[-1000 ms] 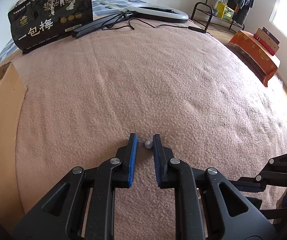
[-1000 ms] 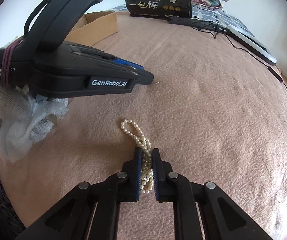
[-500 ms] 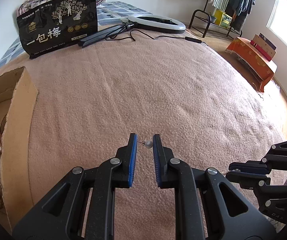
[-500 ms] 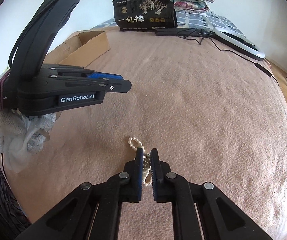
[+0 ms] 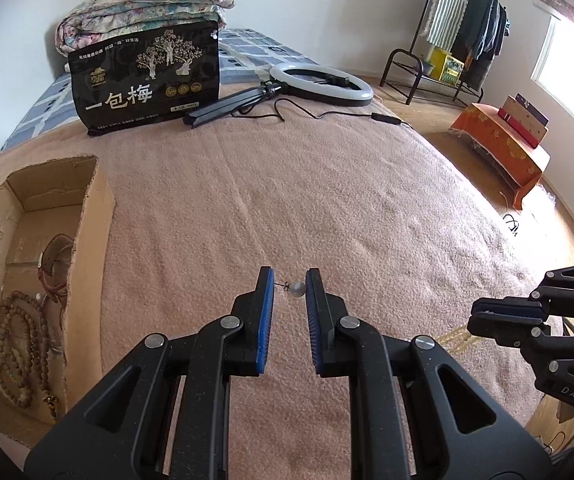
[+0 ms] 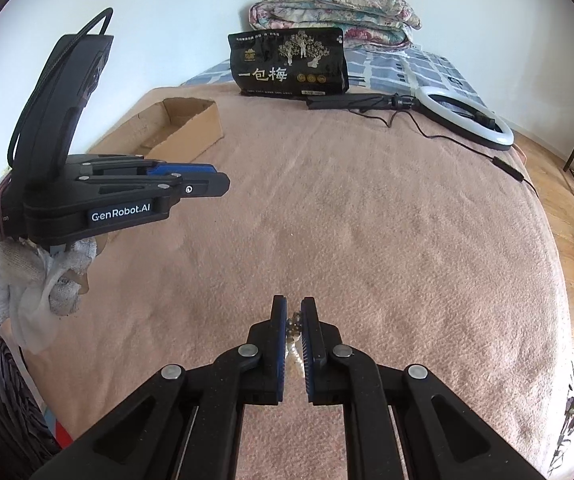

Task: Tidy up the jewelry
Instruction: 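Carry pearl and pearl necklace with both tools over the box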

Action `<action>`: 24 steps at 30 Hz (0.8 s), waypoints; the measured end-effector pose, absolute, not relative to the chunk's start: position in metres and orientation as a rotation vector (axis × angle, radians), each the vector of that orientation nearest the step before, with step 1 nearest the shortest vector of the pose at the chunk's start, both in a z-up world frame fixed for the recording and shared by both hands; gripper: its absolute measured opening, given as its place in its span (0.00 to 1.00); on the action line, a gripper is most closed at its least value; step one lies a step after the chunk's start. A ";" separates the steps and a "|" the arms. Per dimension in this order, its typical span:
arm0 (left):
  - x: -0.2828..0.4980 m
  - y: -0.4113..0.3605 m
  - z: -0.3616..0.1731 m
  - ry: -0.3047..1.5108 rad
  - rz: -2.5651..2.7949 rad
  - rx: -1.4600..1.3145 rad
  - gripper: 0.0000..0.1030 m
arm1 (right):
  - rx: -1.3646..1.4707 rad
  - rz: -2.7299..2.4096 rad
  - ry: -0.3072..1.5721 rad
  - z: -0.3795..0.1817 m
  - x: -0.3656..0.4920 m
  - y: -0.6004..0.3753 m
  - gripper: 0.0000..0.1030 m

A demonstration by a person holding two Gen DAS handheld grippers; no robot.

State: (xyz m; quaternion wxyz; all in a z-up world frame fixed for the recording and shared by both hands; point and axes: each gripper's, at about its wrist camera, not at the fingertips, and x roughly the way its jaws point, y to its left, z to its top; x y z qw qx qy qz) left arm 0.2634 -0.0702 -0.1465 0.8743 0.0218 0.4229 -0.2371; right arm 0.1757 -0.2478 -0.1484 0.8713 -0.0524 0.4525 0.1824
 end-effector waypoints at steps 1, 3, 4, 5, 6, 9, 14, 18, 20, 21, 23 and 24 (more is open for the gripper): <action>0.262 -0.067 -0.143 0.877 -0.494 0.041 0.14 | -0.112 0.384 0.937 -0.144 0.176 -0.246 0.05; 0.260 -0.060 -0.136 0.861 -0.487 0.037 0.14 | -0.119 0.390 0.918 -0.135 0.176 -0.243 0.05; 0.260 -0.056 -0.132 0.853 -0.483 0.034 0.14 | -0.119 0.392 0.910 -0.130 0.176 -0.241 0.05; 0.259 -0.052 -0.129 0.846 -0.479 0.029 0.14 | -0.120 0.395 0.901 -0.126 0.177 -0.240 0.05; 0.258 -0.047 -0.125 0.840 -0.475 0.023 0.14 | -0.123 0.397 0.894 -0.121 0.177 -0.237 0.05; 0.256 -0.034 -0.115 0.818 -0.461 0.008 0.14 | -0.131 0.404 0.875 -0.110 0.181 -0.229 0.05; 0.256 -0.011 -0.104 0.789 -0.423 -0.012 0.14 | -0.122 0.426 0.850 -0.095 0.189 -0.215 0.05; 0.258 0.011 -0.099 0.782 -0.390 -0.030 0.14 | -0.123 0.448 0.829 -0.084 0.196 -0.200 0.05; 0.258 0.022 -0.095 0.771 -0.371 -0.033 0.14 | -0.121 0.464 0.820 -0.079 0.200 -0.191 0.05; 0.258 0.027 -0.094 0.765 -0.362 -0.032 0.14 | -0.120 0.471 0.815 -0.076 0.202 -0.186 0.05; 0.258 0.040 -0.091 0.755 -0.343 -0.040 0.14 | -0.122 0.486 0.806 -0.072 0.207 -0.176 0.05; 0.258 0.047 -0.090 0.751 -0.334 -0.050 0.14 | -0.124 0.493 0.801 -0.069 0.209 -0.171 0.05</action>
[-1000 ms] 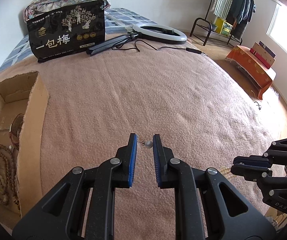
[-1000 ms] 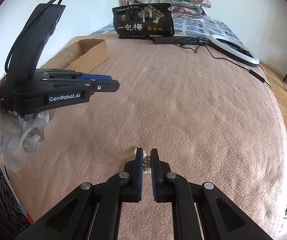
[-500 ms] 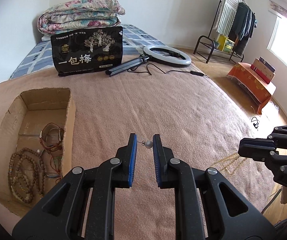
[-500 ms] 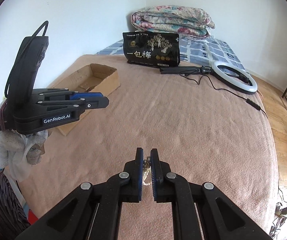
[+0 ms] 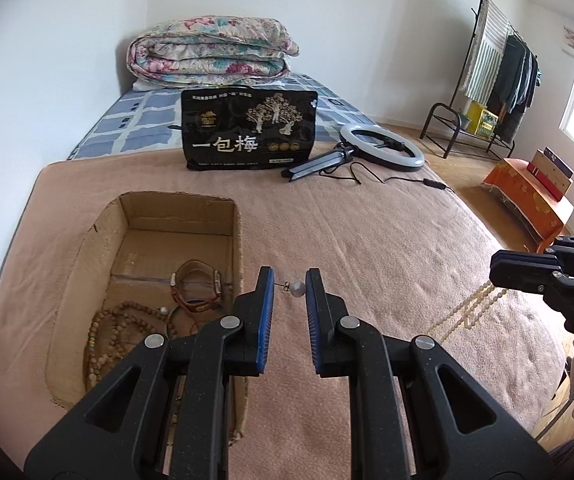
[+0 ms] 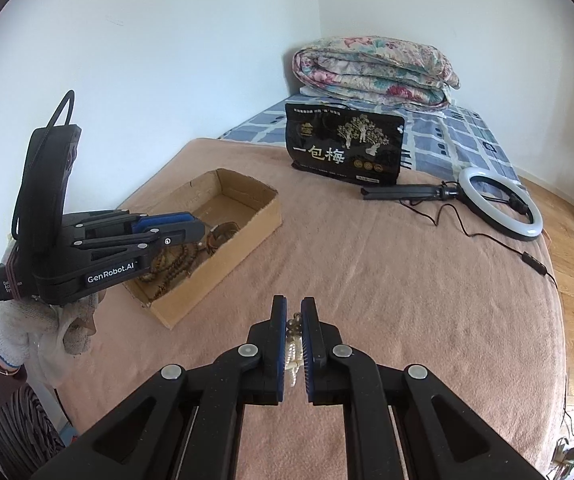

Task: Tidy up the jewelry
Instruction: 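Carry pearl and pearl necklace with both tools over the box, then open right tool dropping necklace while left tool releases pearl into box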

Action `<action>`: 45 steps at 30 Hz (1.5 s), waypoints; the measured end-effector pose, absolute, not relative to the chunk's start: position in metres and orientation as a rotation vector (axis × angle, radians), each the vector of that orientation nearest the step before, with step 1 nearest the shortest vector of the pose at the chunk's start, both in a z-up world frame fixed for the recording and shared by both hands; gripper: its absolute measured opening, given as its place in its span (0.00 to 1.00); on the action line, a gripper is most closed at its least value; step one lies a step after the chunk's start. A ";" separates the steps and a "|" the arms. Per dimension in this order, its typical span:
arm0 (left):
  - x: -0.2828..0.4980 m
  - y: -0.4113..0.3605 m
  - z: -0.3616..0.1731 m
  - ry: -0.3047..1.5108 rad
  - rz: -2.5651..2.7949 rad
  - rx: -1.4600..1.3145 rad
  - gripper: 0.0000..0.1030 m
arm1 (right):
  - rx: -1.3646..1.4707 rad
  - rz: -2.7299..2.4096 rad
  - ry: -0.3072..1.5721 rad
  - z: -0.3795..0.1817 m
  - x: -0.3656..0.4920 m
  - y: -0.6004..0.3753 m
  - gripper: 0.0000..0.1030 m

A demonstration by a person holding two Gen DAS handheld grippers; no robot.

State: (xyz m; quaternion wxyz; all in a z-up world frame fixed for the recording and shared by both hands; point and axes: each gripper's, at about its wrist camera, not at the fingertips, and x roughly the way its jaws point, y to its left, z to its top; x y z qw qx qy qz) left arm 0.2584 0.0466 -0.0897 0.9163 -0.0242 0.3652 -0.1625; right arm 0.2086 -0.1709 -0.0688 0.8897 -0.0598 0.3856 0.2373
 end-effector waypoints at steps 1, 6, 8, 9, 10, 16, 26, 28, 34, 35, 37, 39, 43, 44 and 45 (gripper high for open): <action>0.259 0.054 -0.088 0.749 -0.325 -0.062 0.14 | -0.126 0.501 0.796 -0.066 0.211 -0.165 0.05; 0.260 0.087 -0.085 0.740 -0.276 -0.098 0.14 | -0.134 0.539 0.774 -0.055 0.221 -0.139 0.05; 0.260 0.099 -0.085 0.738 -0.261 -0.111 0.14 | -0.134 0.555 0.765 -0.050 0.225 -0.129 0.05; 0.260 0.105 -0.085 0.738 -0.255 -0.116 0.14 | -0.134 0.563 0.762 -0.048 0.228 -0.124 0.05; 0.259 0.109 -0.086 0.738 -0.249 -0.121 0.14 | -0.134 0.571 0.759 -0.046 0.230 -0.119 0.05; 0.258 0.128 -0.091 0.751 -0.233 -0.142 0.14 | -0.152 0.612 0.743 -0.037 0.248 -0.083 0.05; 0.258 0.131 -0.102 0.775 -0.238 -0.144 0.14 | -0.176 0.651 0.742 -0.040 0.283 -0.037 0.05; 0.258 0.131 -0.105 0.781 -0.241 -0.148 0.14 | -0.181 0.654 0.744 -0.043 0.290 -0.030 0.05; 0.263 0.125 -0.115 0.805 -0.262 -0.146 0.14 | -0.194 0.636 0.750 -0.053 0.317 -0.011 0.05; 0.263 0.124 -0.116 0.808 -0.266 -0.147 0.14 | -0.199 0.631 0.750 -0.055 0.322 -0.008 0.05; 0.264 0.122 -0.118 0.814 -0.269 -0.146 0.14 | -0.209 0.621 0.751 -0.058 0.331 -0.002 0.05; 0.265 0.120 -0.122 0.825 -0.278 -0.155 0.14 | -0.214 0.615 0.754 -0.062 0.340 0.003 0.05; 0.265 0.112 -0.129 0.845 -0.293 -0.148 0.14 | -0.223 0.594 0.761 -0.072 0.355 0.009 0.05; 0.265 0.110 -0.130 0.847 -0.297 -0.147 0.14 | -0.220 0.590 0.766 -0.075 0.358 0.010 0.05; 0.265 0.109 -0.130 0.848 -0.299 -0.149 0.14 | -0.217 0.585 0.772 -0.078 0.362 0.010 0.05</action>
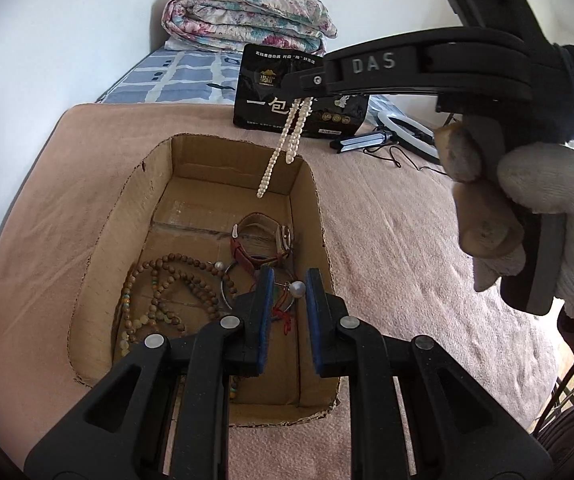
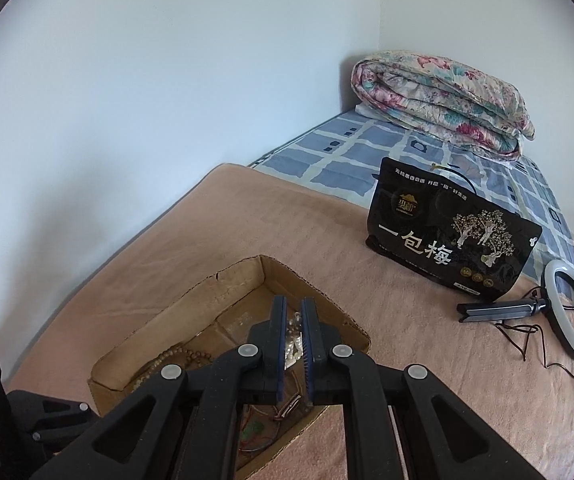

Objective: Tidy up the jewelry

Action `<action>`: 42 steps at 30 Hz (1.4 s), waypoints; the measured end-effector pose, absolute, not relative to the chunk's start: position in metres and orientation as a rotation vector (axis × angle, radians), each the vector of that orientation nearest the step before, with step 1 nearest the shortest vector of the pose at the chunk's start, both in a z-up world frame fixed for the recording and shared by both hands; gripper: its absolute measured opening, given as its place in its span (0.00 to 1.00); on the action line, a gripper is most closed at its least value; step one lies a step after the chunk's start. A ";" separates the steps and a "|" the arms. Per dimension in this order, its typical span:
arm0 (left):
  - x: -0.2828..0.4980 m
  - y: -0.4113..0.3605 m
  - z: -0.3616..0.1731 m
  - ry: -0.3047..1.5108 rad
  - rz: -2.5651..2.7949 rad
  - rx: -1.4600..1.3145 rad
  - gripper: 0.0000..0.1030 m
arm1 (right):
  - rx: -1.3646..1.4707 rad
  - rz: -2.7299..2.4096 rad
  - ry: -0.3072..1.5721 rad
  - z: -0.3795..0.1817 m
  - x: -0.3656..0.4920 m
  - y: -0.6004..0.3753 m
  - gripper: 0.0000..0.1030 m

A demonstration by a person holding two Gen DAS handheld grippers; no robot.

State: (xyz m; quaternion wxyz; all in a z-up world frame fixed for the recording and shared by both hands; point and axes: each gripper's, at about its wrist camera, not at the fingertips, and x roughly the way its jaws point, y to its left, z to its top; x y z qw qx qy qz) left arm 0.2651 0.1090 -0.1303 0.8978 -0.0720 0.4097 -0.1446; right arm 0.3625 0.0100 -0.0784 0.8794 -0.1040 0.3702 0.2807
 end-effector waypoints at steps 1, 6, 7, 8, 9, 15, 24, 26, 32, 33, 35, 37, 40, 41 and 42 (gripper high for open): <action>0.265 0.108 -0.131 0.849 -0.302 -0.151 0.14 | -0.214 0.579 0.777 -0.082 0.367 0.011 0.05; 0.266 0.103 -0.134 0.856 -0.302 -0.146 0.14 | -0.197 0.554 0.809 -0.097 0.385 0.011 0.05; 0.267 0.103 -0.135 0.861 -0.302 -0.146 0.14 | -0.193 0.551 0.817 -0.100 0.388 0.011 0.05; 0.267 0.102 -0.136 0.865 -0.301 -0.146 0.14 | -0.190 0.551 0.825 -0.102 0.390 0.011 0.05; 0.268 0.102 -0.137 0.868 -0.301 -0.144 0.14 | -0.189 0.550 0.832 -0.105 0.392 0.011 0.05; 0.269 0.102 -0.139 0.878 -0.293 -0.139 0.14 | -0.168 0.557 0.860 -0.114 0.397 0.008 0.06; 0.267 0.115 -0.135 0.873 -0.227 -0.154 0.31 | -0.146 0.507 0.830 -0.104 0.389 -0.001 0.77; 0.265 0.117 -0.132 0.868 -0.216 -0.161 0.31 | -0.145 0.498 0.824 -0.101 0.385 -0.003 0.82; 0.255 0.118 -0.117 0.842 -0.203 -0.158 0.31 | -0.123 0.484 0.819 -0.090 0.374 -0.013 0.82; 0.252 0.118 -0.114 0.835 -0.200 -0.155 0.31 | -0.120 0.482 0.815 -0.087 0.371 -0.015 0.82; 0.246 0.117 -0.107 0.821 -0.195 -0.151 0.31 | -0.119 0.479 0.807 -0.081 0.365 -0.018 0.82; 0.241 0.117 -0.101 0.810 -0.191 -0.152 0.31 | -0.123 0.477 0.795 -0.074 0.357 -0.022 0.82; 0.231 0.117 -0.090 0.788 -0.176 -0.142 0.31 | -0.122 0.473 0.779 -0.063 0.344 -0.029 0.83; 0.227 0.116 -0.086 0.781 -0.171 -0.135 0.31 | -0.122 0.472 0.775 -0.060 0.339 -0.031 0.83; 0.223 0.116 -0.082 0.772 -0.165 -0.127 0.31 | -0.122 0.471 0.770 -0.056 0.334 -0.034 0.84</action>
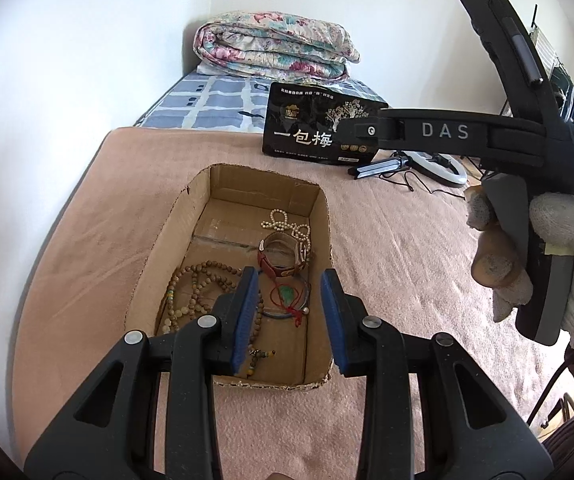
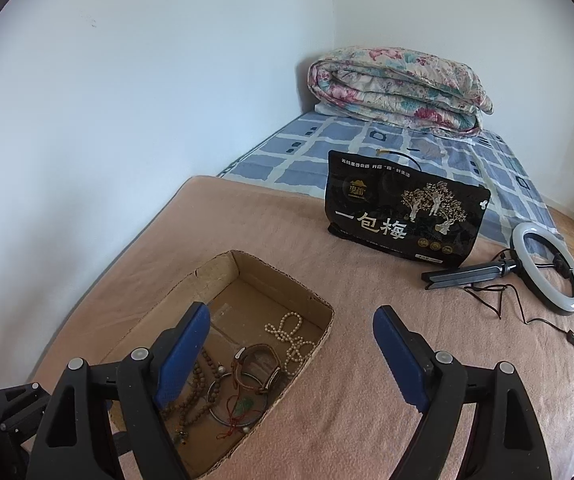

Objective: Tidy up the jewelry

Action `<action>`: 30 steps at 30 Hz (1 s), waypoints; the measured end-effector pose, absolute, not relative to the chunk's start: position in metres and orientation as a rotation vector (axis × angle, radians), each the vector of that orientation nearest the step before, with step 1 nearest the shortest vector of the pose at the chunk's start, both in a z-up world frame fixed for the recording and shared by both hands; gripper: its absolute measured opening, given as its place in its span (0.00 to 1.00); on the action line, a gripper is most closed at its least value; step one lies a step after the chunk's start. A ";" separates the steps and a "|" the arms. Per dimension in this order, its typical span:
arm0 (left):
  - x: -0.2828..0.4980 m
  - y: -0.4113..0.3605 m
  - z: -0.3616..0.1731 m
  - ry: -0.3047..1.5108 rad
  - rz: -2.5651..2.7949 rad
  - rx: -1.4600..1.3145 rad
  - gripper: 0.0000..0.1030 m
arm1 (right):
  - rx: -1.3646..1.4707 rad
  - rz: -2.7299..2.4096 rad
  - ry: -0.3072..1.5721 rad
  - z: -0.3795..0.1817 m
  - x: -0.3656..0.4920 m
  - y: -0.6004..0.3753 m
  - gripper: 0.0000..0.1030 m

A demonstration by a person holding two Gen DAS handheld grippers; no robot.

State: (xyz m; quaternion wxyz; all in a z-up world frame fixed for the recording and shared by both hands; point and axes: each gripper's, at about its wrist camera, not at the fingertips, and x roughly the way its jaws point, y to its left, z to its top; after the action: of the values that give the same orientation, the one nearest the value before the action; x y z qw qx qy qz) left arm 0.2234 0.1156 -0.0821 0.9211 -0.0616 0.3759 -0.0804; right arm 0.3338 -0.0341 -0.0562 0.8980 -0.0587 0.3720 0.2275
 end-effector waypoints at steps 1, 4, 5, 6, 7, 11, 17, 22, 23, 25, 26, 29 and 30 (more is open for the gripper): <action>0.220 0.115 -0.078 0.764 -0.160 -0.121 0.31 | -0.123 0.470 0.765 -0.053 0.329 -0.036 0.84; 0.208 0.113 -0.066 0.737 -0.147 -0.105 0.31 | -0.134 0.460 0.746 -0.042 0.311 -0.045 0.85; 0.204 0.113 -0.062 0.727 -0.143 -0.099 0.31 | -0.136 0.457 0.741 -0.039 0.305 -0.048 0.86; 0.200 0.113 -0.059 0.721 -0.138 -0.093 0.31 | -0.136 0.455 0.736 -0.036 0.299 -0.051 0.86; 0.196 0.113 -0.055 0.713 -0.132 -0.088 0.31 | -0.133 0.453 0.732 -0.032 0.294 -0.055 0.87; 0.179 0.112 -0.041 0.679 -0.120 -0.082 0.54 | -0.117 0.444 0.710 -0.019 0.268 -0.073 0.89; 0.156 0.108 -0.024 0.632 -0.103 -0.050 0.61 | -0.119 0.423 0.693 -0.012 0.231 -0.098 0.97; 0.142 0.106 -0.014 0.602 -0.088 -0.048 0.77 | -0.122 0.402 0.679 -0.010 0.204 -0.117 0.99; 0.139 0.105 -0.013 0.597 -0.089 -0.047 0.78 | -0.120 0.397 0.679 -0.010 0.199 -0.120 1.00; 0.134 0.102 -0.011 0.589 -0.084 -0.035 0.81 | -0.119 0.390 0.674 -0.010 0.189 -0.126 1.00; 0.131 0.100 -0.010 0.585 -0.082 -0.029 0.85 | -0.123 0.387 0.670 -0.010 0.183 -0.127 1.00; 0.125 0.094 -0.008 0.573 -0.078 -0.017 0.92 | -0.144 0.369 0.664 -0.014 0.171 -0.130 1.00; 0.123 0.092 -0.009 0.574 -0.080 -0.013 0.93 | -0.149 0.364 0.663 -0.016 0.168 -0.130 1.00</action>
State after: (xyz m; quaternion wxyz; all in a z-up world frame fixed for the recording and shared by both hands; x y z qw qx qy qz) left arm 0.1233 0.0924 -0.0087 0.9583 -0.0064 0.2831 -0.0394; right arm 0.1679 -0.1298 -0.0155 0.9265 -0.0728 0.3236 0.1777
